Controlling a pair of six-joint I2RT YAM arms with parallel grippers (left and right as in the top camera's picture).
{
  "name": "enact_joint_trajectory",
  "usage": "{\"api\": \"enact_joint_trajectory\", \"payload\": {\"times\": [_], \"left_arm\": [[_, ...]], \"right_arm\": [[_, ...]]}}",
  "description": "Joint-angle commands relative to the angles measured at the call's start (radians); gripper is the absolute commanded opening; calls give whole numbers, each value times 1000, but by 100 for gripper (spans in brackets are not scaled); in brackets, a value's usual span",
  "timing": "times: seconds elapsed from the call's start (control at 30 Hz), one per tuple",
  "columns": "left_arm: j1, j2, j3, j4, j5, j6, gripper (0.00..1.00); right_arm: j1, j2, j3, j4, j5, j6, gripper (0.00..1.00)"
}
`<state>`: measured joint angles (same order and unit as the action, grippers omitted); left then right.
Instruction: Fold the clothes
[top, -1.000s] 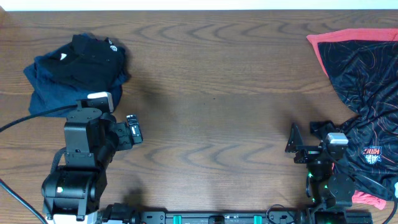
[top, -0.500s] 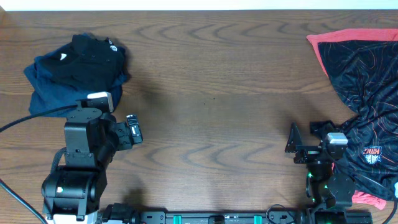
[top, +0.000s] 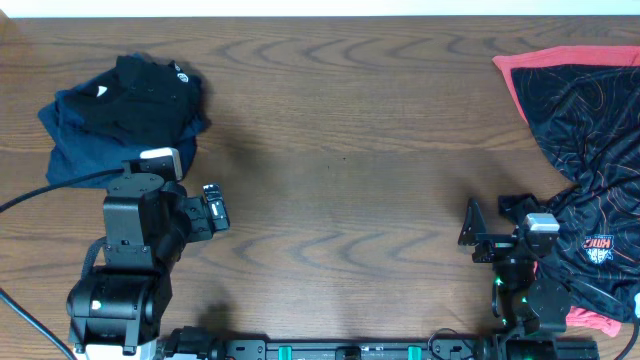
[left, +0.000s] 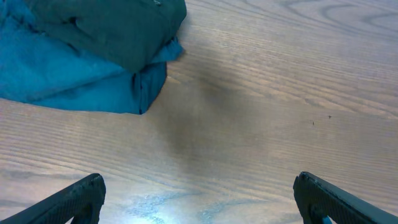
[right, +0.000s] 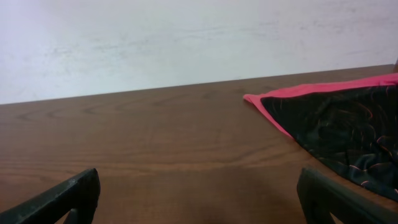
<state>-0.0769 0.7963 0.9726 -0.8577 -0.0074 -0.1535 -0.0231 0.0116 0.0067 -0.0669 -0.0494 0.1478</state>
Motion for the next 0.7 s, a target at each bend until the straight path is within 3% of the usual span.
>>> {"api": "enact_joint_trajectory", "payload": {"times": [0.0, 0.3, 0.67], "left_arm": [[-5, -18, -2, -26, -13, 9, 98], [-5, -166, -126, -110, -13, 40, 98], [-5, -576, -519, 93, -13, 45, 98]], "right_arm": [[-8, -6, -1, -3, -8, -14, 99], [-8, -6, -1, -3, -8, -14, 99], [-8, -6, -1, -3, -8, -14, 99]]}}
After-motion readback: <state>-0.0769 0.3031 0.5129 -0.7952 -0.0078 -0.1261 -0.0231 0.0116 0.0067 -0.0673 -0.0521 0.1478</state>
